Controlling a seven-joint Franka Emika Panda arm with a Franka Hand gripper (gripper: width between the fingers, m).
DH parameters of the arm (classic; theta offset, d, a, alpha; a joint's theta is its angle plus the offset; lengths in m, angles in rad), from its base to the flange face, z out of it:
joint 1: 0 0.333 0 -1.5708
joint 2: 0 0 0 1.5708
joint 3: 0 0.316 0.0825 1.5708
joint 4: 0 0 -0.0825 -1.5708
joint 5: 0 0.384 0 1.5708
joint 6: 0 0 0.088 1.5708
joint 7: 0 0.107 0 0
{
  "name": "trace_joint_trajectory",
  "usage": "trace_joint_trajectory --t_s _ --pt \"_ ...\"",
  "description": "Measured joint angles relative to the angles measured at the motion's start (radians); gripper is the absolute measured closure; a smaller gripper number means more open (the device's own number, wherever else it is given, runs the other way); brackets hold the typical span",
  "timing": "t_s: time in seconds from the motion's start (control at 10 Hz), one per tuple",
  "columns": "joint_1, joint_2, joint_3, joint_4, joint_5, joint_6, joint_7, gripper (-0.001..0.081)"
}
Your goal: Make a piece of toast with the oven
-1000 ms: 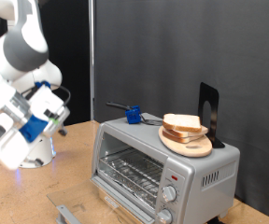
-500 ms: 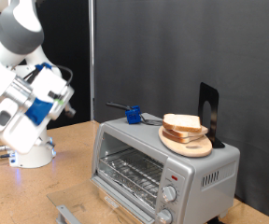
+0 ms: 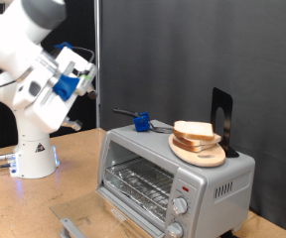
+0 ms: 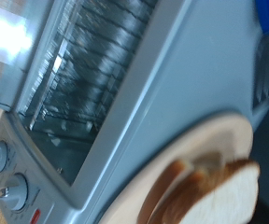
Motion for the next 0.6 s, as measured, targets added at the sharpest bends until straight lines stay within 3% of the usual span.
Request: trace_joint_trajectory --t_s 0.3,0.6 --pt "0.001 -0.079 0.101 -0.024 -0.177 0.045 -0.007 0.0124" --pt "0.011 -0.081 0.102 -0.016 -0.151 0.001 -0.023 0.0124"
